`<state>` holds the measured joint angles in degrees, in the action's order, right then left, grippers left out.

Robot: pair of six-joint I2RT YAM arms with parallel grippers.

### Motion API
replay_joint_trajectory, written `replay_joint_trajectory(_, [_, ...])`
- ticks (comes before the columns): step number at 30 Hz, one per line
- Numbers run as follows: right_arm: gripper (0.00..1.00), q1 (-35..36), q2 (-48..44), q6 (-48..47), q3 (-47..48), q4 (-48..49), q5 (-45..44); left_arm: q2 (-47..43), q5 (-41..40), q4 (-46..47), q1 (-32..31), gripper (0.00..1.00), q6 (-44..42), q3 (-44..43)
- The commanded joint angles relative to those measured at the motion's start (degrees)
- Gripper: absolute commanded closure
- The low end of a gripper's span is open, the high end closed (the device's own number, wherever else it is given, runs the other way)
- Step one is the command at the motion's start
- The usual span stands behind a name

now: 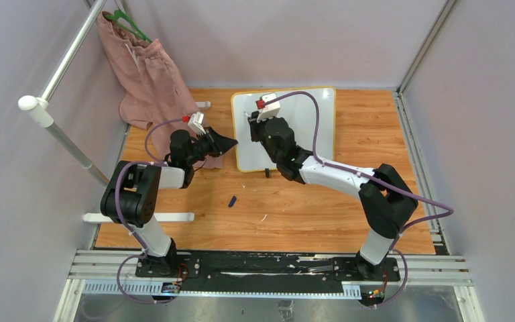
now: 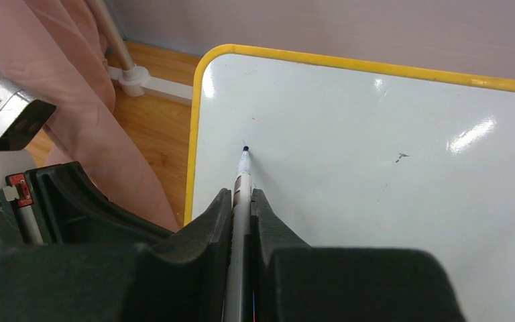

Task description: Write a sentence on the whiteboard

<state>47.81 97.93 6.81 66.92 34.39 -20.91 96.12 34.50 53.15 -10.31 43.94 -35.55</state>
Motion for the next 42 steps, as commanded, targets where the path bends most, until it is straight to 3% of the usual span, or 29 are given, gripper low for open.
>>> replay_joint_trajectory(1, [1.0,-0.7,1.1,1.2,0.6,-3.6,-2.3,-1.2,1.4,4.9,-0.2,0.87,0.6,0.6])
replay_joint_trajectory(21, [1.0,-0.4,-1.9,5.9,-8.5,-5.5,-0.8,-0.8,1.4,6.3,-0.2,0.93,1.1,0.9])
replay_joint_trajectory(42, [1.0,-0.9,-5.2,5.3,-10.7,-8.1,-4.1,-0.4,2.2,7.3,-0.2,0.97,1.0,1.3])
